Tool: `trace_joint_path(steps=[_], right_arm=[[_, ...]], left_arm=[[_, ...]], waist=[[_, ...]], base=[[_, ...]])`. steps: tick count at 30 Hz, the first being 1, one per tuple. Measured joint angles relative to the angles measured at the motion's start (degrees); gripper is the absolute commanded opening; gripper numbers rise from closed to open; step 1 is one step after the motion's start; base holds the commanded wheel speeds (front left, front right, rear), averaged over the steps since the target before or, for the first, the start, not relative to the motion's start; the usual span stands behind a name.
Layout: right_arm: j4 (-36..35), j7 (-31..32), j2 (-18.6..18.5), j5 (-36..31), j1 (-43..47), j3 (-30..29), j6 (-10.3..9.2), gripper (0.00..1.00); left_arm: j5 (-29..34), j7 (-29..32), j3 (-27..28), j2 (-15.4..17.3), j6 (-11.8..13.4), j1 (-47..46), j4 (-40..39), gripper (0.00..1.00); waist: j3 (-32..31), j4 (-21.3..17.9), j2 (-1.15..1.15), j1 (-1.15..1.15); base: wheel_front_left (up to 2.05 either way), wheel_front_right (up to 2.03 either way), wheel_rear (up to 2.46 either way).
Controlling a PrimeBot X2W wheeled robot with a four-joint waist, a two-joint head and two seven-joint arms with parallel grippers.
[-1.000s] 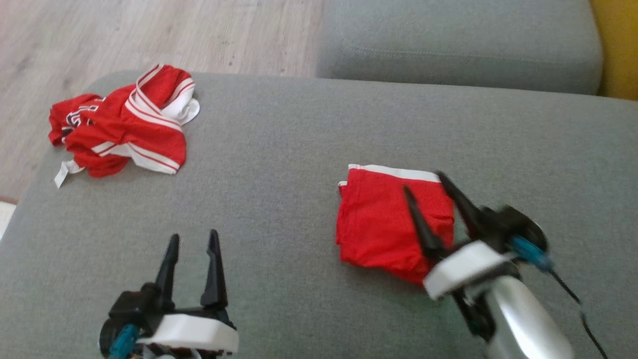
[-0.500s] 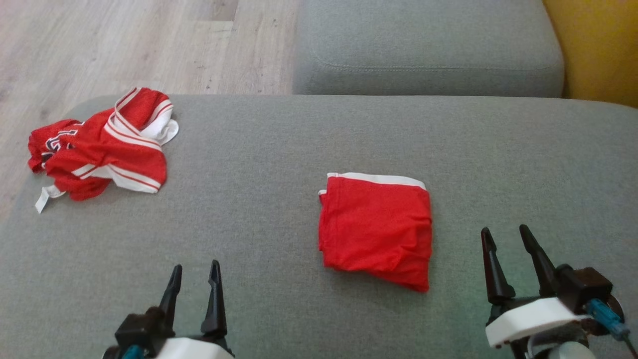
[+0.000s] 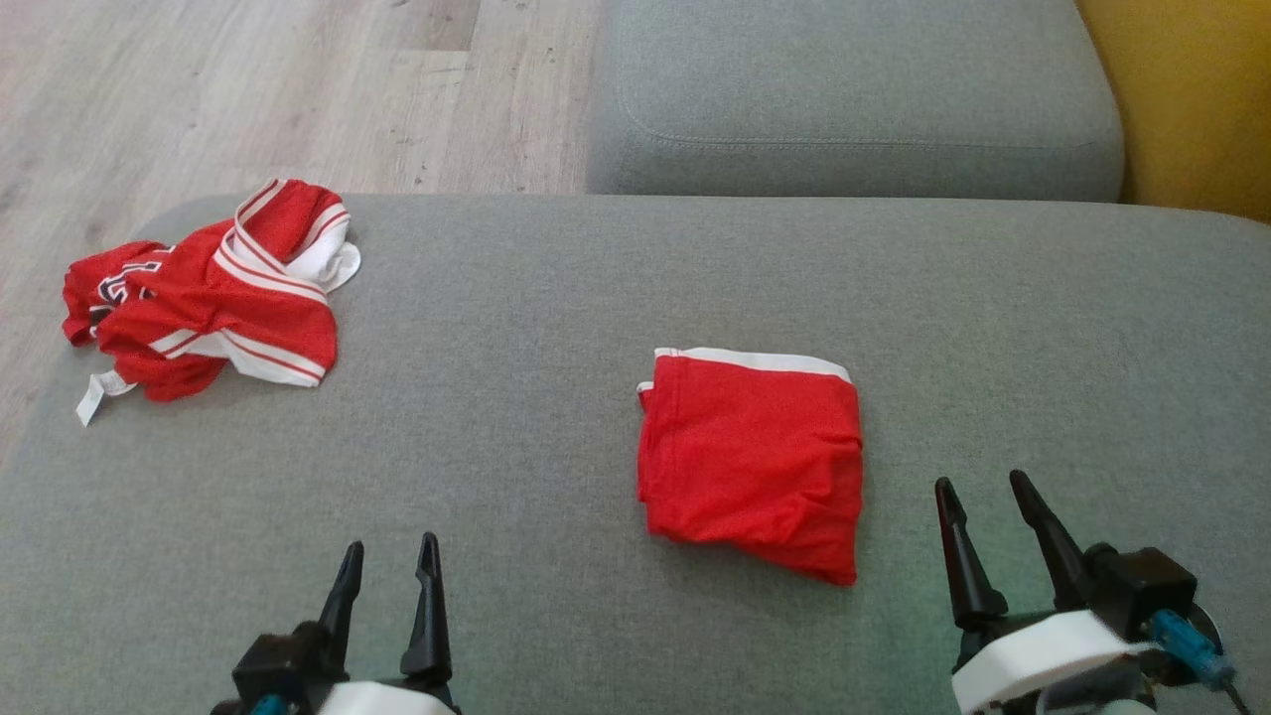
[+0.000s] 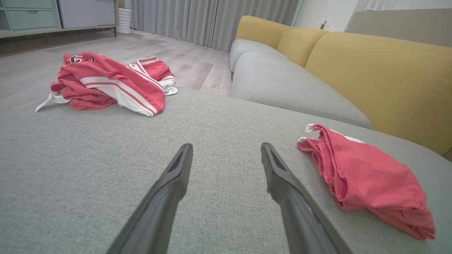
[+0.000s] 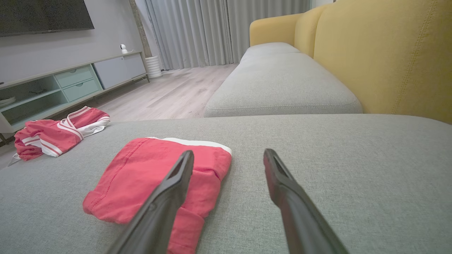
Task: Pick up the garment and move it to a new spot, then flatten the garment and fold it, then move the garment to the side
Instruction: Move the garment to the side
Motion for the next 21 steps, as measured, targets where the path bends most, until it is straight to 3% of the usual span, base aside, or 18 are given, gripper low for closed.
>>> trace_joint_path(steps=[15, 21], right_arm=[[1.3, 1.7, 0.0, 0.0, 0.0, -0.8, 0.00, 1.00], [1.2, 8.8, 0.1, 4.1, -2.5, -2.3, 0.00, 1.00]], left_arm=[[0.0, 0.0, -0.5, 0.0, 0.0, 0.0, -0.1, 1.00], [0.1, 0.0, -0.4, 0.2, 0.2, -0.1, -1.2, 1.00]], waist=[[0.6, 1.6, 0.00, 0.00], [1.4, 2.6, 0.00, 0.00]], base=[[0.00, 0.00, 0.00], [0.00, 0.00, 0.00]])
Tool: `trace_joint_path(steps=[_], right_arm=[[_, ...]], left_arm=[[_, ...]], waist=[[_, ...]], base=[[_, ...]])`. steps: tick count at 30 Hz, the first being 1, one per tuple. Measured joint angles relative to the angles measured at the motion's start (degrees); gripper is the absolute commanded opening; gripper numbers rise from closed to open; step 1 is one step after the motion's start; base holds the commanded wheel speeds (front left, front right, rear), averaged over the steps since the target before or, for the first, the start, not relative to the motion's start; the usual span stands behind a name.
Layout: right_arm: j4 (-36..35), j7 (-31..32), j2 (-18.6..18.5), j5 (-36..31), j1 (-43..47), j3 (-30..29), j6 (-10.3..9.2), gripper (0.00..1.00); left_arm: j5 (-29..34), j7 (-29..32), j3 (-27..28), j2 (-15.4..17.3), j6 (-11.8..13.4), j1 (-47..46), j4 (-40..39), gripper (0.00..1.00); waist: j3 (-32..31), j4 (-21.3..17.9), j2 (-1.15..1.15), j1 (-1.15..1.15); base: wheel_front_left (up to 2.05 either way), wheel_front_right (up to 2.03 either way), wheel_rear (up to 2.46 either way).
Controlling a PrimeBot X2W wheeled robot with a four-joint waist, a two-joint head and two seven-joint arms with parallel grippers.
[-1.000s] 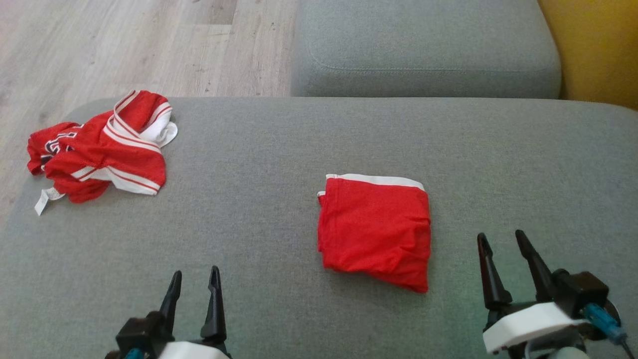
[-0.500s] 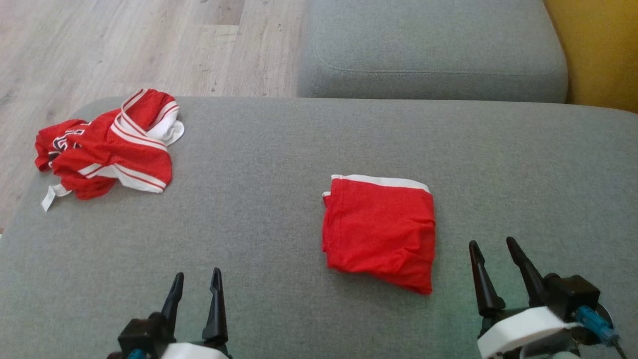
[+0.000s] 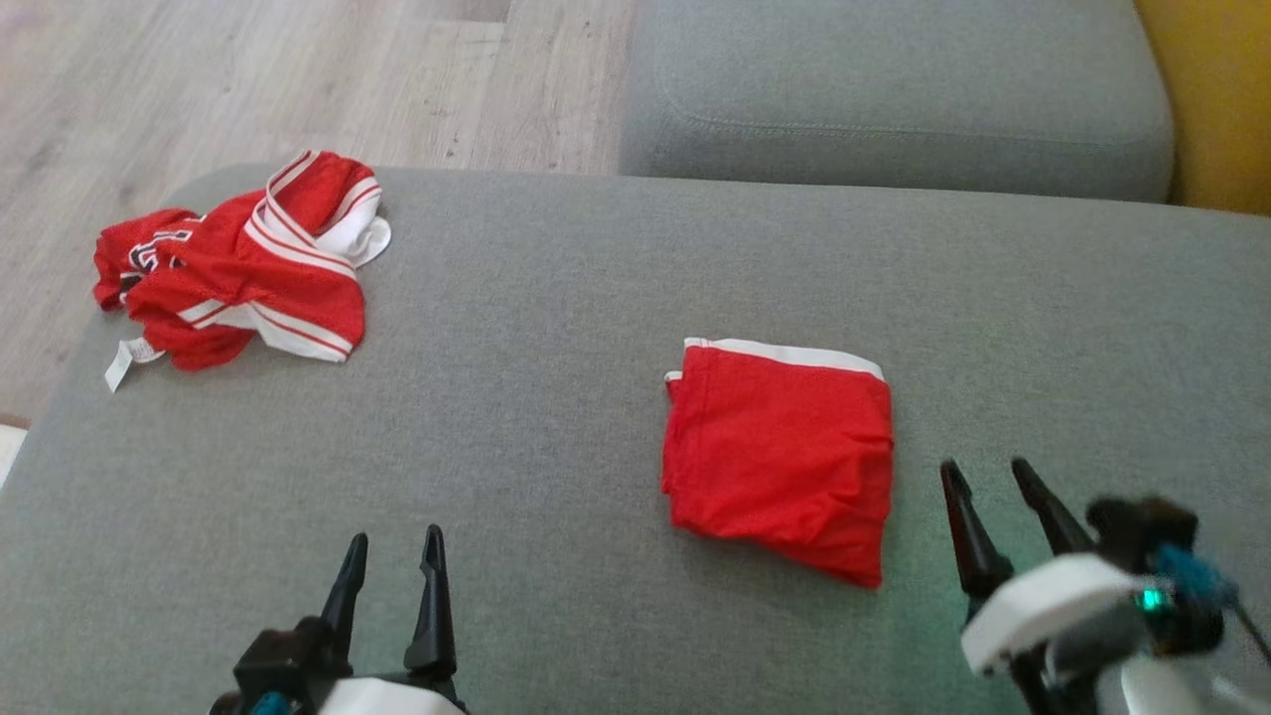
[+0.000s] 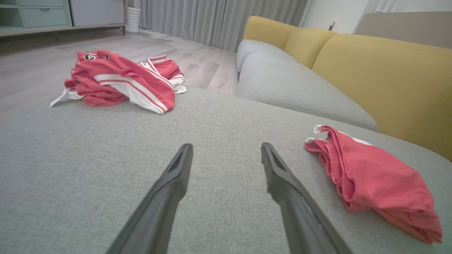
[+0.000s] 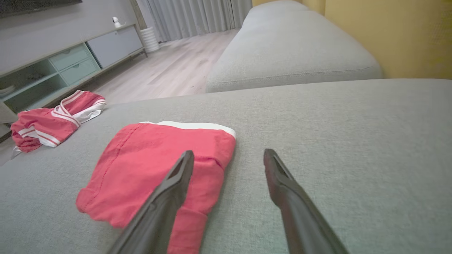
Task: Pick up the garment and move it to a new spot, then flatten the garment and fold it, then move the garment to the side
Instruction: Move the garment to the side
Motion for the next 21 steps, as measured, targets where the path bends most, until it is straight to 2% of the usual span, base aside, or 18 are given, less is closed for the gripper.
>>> trace_joint_path(steps=[6, 9, 20, 21], right_arm=[[1.2, 10.8, 0.0, -2.1, -8.4, -0.6, 0.00, 1.00], [4.2, 15.0, -0.1, -2.0, -12.0, -1.5, 0.00, 1.00], [14.8, 18.1, -0.1, -4.0, -15.4, -3.8, 0.00, 1.00], [15.1, 18.1, -0.1, -4.0, -15.7, -3.5, 0.00, 0.94]], left_arm=[[0.4, 0.0, 0.4, 0.2, 0.5, -0.2, -1.5, 1.00], [0.4, 0.0, 0.4, 0.1, 0.4, -1.0, -1.6, 1.00], [1.4, -0.3, 1.2, -0.5, 0.3, -3.1, -1.4, 1.00], [1.7, -0.3, 1.2, -0.5, 0.3, -3.1, -1.4, 1.00]], waist=[[1.9, 1.1, 0.00, 0.00], [3.2, 2.2, 0.00, 0.01], [8.3, 6.6, 0.00, 0.01], [8.7, 6.8, 0.00, 0.01]], base=[[0.00, 0.00, 0.00], [0.00, 0.00, 0.00], [0.00, 0.00, 0.00], [0.00, 0.00, 0.00]])
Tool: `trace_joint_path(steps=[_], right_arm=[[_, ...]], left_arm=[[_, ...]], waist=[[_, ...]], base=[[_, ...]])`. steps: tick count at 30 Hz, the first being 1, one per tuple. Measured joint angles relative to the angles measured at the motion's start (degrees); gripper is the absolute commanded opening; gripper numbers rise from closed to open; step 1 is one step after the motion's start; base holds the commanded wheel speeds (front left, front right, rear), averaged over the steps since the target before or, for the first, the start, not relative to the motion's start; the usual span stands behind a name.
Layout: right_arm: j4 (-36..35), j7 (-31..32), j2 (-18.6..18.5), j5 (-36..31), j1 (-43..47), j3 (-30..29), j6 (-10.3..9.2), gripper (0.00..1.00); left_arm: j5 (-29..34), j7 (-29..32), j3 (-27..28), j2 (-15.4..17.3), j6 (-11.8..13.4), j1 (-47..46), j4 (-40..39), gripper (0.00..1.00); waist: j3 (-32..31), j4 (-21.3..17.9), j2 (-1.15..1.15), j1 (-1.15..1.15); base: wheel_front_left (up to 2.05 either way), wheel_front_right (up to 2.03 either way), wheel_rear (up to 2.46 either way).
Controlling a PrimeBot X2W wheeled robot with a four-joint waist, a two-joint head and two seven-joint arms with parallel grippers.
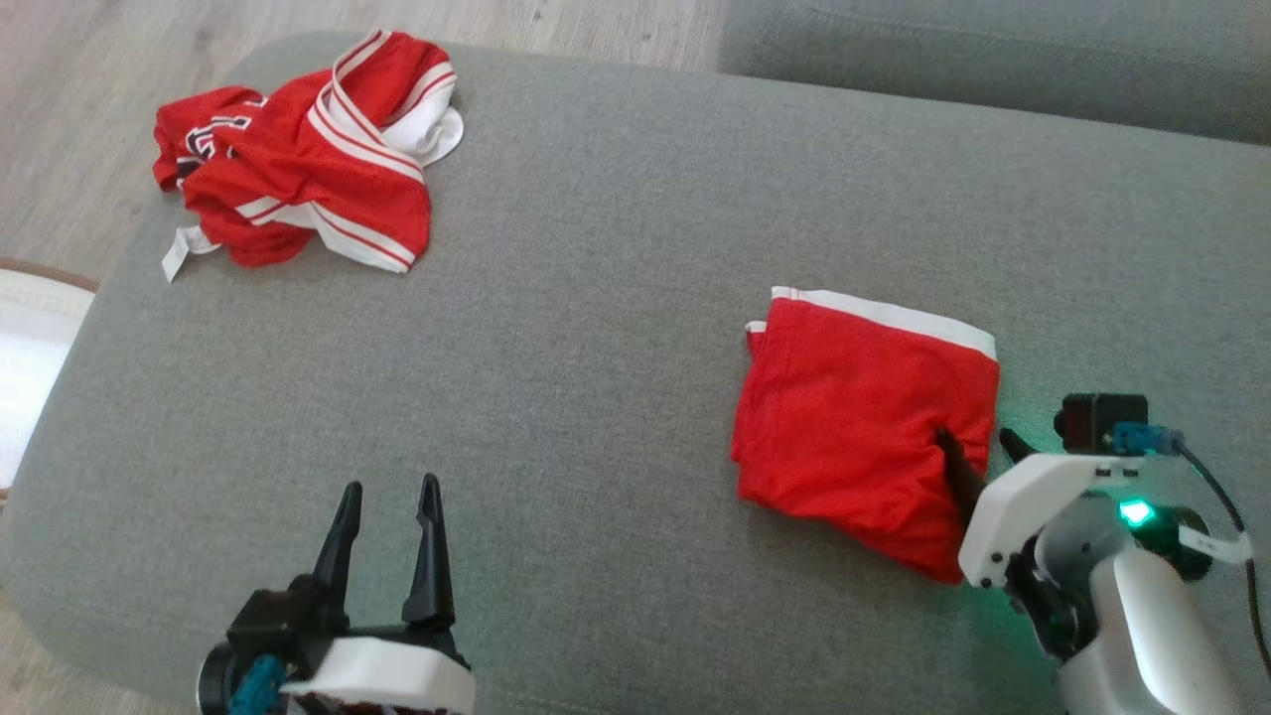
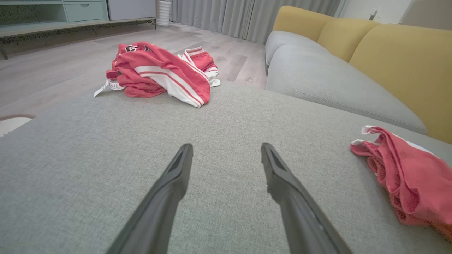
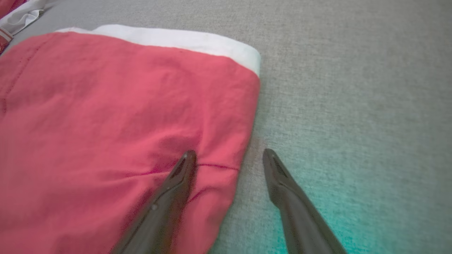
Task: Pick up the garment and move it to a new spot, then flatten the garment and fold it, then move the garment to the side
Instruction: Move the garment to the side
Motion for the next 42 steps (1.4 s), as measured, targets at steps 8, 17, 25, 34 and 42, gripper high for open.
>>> trace_joint_path(steps=[8, 17, 25, 34, 42], right_arm=[[1.4, -0.9, 0.0, 1.0, -3.5, 2.2, 0.00, 0.00], [-0.3, -6.0, 0.0, -1.8, -6.4, -0.5, 0.00, 0.00], [-3.5, -7.5, 0.0, -3.3, -7.6, -3.7, 0.00, 0.00], [-3.7, -9.5, 0.0, -2.1, -9.3, -6.1, 0.00, 0.00], [-1.1, -8.2, -0.3, -8.1, -15.3, -9.6, 0.00, 0.00]], left_arm=[[1.7, 0.0, 0.0, 0.0, -0.6, -2.5, -1.0, 1.00], [2.4, 0.0, -0.2, 0.0, -0.9, -5.4, -1.9, 1.00], [3.7, 1.2, -0.5, 0.5, -0.9, -7.4, -3.3, 1.00], [5.8, 4.7, -2.6, 1.5, -1.0, -11.5, -5.2, 1.00], [5.8, 5.2, -2.8, 1.6, -0.9, -12.4, -5.6, 1.00]], waist=[[2.6, -0.9, 0.00, -0.01], [5.1, -7.7, 0.00, 0.00], [7.0, -16.6, 0.00, -0.01], [11.1, -28.6, 0.00, -0.01], [13.5, -28.3, 0.00, -0.01]], base=[[0.00, 0.00, 0.00], [0.00, 0.00, 0.00], [0.00, 0.00, 0.00], [0.00, 0.00, 0.00], [0.00, 0.00, 0.00]])
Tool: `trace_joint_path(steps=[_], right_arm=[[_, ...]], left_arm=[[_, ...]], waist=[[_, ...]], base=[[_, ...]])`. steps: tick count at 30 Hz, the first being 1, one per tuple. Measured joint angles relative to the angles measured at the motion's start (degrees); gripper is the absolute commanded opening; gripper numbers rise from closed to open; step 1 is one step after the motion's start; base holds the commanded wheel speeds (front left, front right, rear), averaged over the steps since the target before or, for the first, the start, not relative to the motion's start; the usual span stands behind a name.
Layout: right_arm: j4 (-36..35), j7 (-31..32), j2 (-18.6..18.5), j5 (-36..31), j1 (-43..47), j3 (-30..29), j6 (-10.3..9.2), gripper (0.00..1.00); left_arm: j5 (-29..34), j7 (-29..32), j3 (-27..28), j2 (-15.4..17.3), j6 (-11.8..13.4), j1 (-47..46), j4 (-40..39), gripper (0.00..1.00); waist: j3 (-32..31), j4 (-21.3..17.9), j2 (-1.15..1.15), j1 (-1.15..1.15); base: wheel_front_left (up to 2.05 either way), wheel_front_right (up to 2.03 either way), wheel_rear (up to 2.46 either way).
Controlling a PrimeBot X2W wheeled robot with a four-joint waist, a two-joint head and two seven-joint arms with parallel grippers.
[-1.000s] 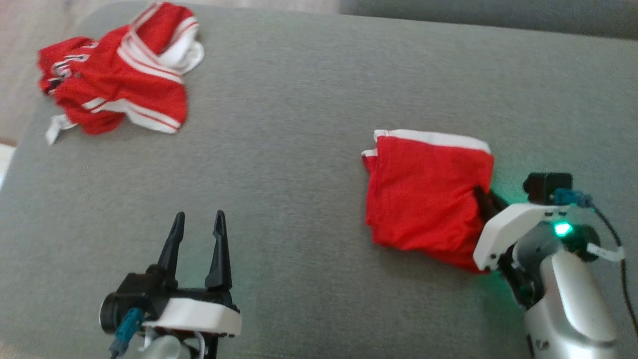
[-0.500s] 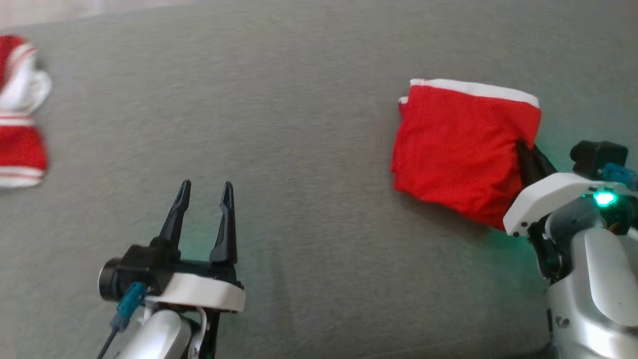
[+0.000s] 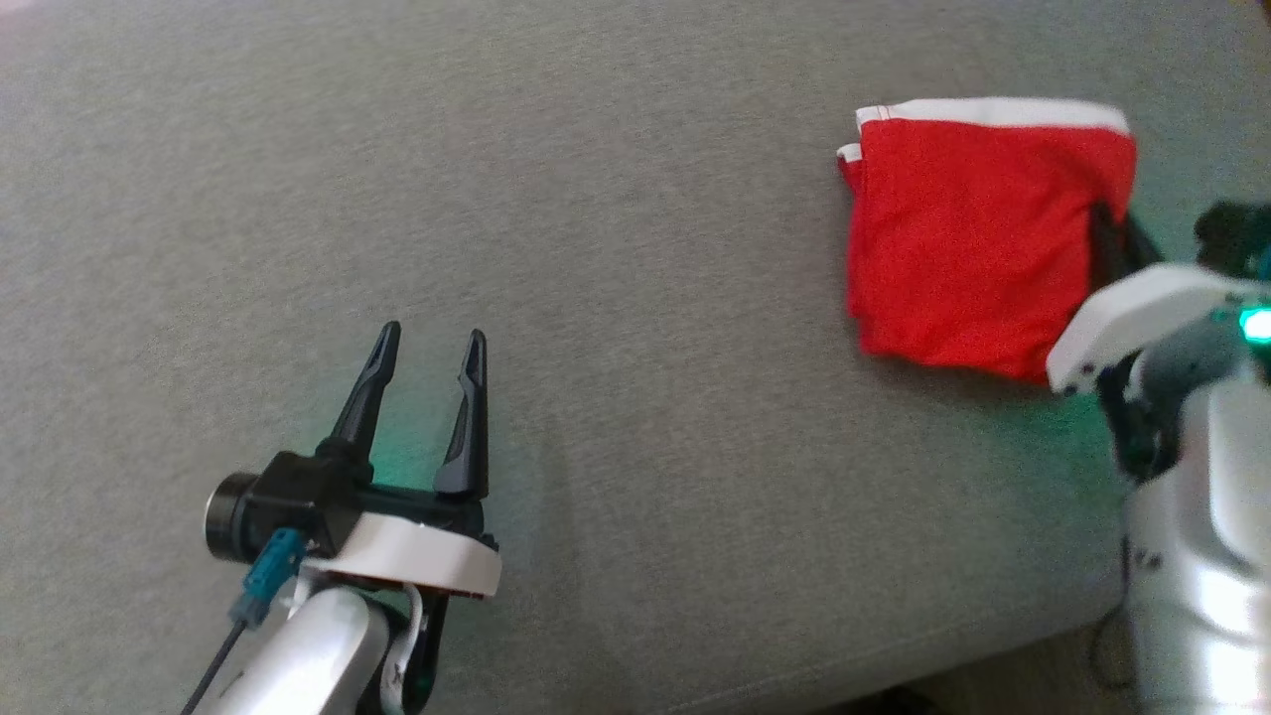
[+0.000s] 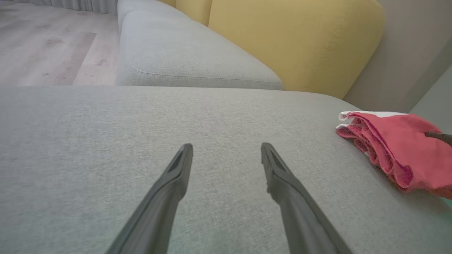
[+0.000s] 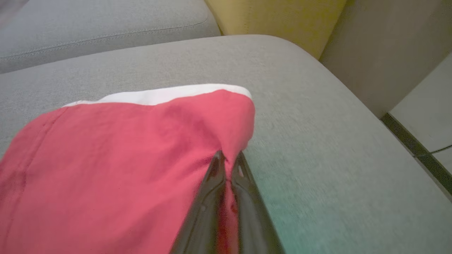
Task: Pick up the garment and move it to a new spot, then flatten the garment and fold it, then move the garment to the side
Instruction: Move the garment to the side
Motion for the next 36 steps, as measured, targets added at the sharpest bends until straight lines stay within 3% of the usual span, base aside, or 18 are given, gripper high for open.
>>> trace_joint_path(steps=[6, 15, 16, 17, 18, 26, 36], right_arm=[[5.1, 2.5, -7.4, -4.8, -8.5, -3.3, 0.00, 0.00], [11.5, 3.7, -17.6, -7.9, -12.8, -9.3, 0.00, 0.00], [11.9, 3.3, -18.0, -8.5, -13.2, -9.9, 0.00, 0.20], [12.5, 2.9, -18.3, -9.1, -13.7, -10.1, 0.00, 0.56], [12.8, 2.0, -18.6, -9.4, -13.9, -10.4, 0.00, 1.00], [14.9, -1.6, -17.3, -12.4, -14.7, -13.1, 0.00, 1.00], [10.0, -5.8, -11.1, -11.6, -14.5, -7.3, 0.00, 1.00]], left_arm=[[0.0, -0.6, 0.2, 0.0, 0.5, 0.0, -0.2, 1.00], [-0.1, -1.7, 0.2, -0.2, 0.4, 0.0, -0.3, 1.00], [-0.1, -1.8, 0.1, -0.2, 0.4, 0.0, -0.3, 1.00], [-0.1, -1.8, 0.1, -0.2, 0.4, 0.0, -0.3, 1.00], [-0.1, -1.8, 0.1, -0.3, 0.4, 0.0, -0.3, 1.00], [-0.1, -1.9, 0.0, -0.3, 0.5, 0.0, 0.3, 1.00], [-1.5, -2.5, -0.1, -0.5, 0.5, 0.8, 1.0, 1.00]], waist=[[0.7, 4.9, 0.00, 0.00], [2.1, 11.6, 0.00, 0.00], [2.3, 12.1, 0.00, 0.00], [2.4, 12.6, 0.00, 0.00], [2.5, 13.0, 0.00, 0.00], [1.0, 13.4, 0.00, 0.00], [-4.1, 12.9, 0.00, 0.00]], base=[[0.00, 0.00, 0.00], [0.00, 0.00, 0.00], [0.00, 0.00, 0.00], [0.00, 0.00, 0.00], [0.00, 0.00, 0.00], [0.00, 0.00, 0.00], [0.00, 0.00, 0.00]])
